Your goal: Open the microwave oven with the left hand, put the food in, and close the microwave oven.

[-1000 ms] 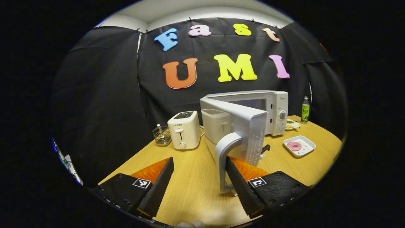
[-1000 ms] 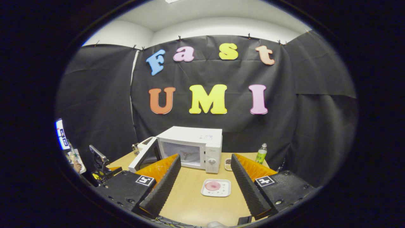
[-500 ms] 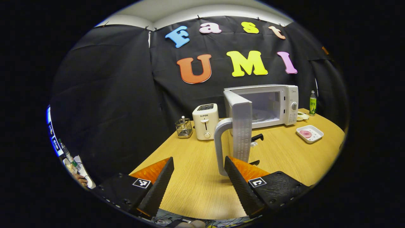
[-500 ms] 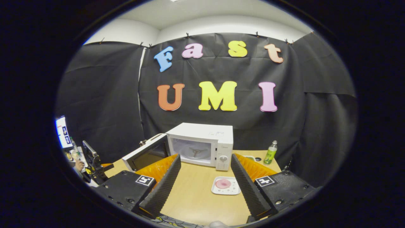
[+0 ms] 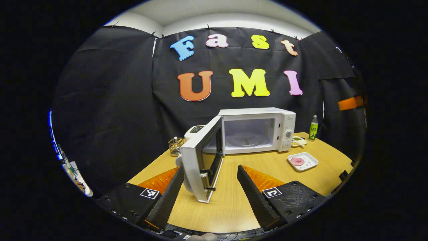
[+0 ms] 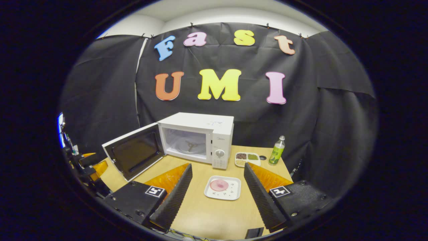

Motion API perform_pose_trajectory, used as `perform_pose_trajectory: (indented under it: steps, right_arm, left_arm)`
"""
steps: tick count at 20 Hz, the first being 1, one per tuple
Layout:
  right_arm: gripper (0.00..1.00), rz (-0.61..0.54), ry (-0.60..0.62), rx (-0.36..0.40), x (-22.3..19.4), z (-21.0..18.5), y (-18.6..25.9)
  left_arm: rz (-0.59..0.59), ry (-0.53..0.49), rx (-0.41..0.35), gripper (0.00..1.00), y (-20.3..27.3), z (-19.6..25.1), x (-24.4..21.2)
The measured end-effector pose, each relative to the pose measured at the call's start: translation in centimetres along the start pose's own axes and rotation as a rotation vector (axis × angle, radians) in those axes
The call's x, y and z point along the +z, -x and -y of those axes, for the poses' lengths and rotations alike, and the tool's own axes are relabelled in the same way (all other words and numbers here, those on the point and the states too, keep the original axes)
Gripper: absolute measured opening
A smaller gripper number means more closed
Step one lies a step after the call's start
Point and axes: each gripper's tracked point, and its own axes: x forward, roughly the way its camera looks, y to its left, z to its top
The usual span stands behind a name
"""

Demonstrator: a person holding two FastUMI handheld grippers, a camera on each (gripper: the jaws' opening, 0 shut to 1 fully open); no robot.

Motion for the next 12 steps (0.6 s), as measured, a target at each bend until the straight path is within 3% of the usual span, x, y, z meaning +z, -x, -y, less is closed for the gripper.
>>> perform_pose_trajectory:
  steps: [5,6,7,8,9,10,11,12]
  right_arm:
    - [0.94,-0.121,-0.091,0.023,-5.0,4.2,-5.9]
    - [0.84,-0.156,-0.117,0.03,-6.2,4.9,-7.3]
    - [0.89,-0.194,-0.144,0.04,-7.5,5.5,-8.7]
    - [0.85,-0.239,-0.168,0.049,-9.0,6.1,-10.1]
    - [0.72,-0.284,-0.193,0.058,-10.5,6.7,-11.4]
    - [0.8,-0.332,-0.221,0.072,-12.0,7.2,-12.6]
    - [0.78,-0.378,-0.248,0.091,-13.4,7.3,-13.7]
    - [0.65,-0.415,-0.269,0.109,-14.6,7.4,-14.8]
  left_arm:
    - [0.045,-0.06,-0.064,0.96,0.5,6.0,4.3]
    - [0.058,-0.073,-0.071,0.96,0.6,7.1,5.5]
    - [0.066,-0.077,-0.073,0.96,0.7,8.0,6.3]
    - [0.072,-0.073,-0.075,0.96,0.6,9.1,7.2]
    - [0.077,-0.067,-0.074,0.96,0.5,10.1,8.2]
    - [0.085,-0.064,-0.068,0.96,0.4,10.9,9.0]
    - [0.091,-0.065,-0.06,0.96,0.1,11.7,9.9]
    - [0.096,-0.067,-0.054,0.96,-0.2,12.4,10.6]
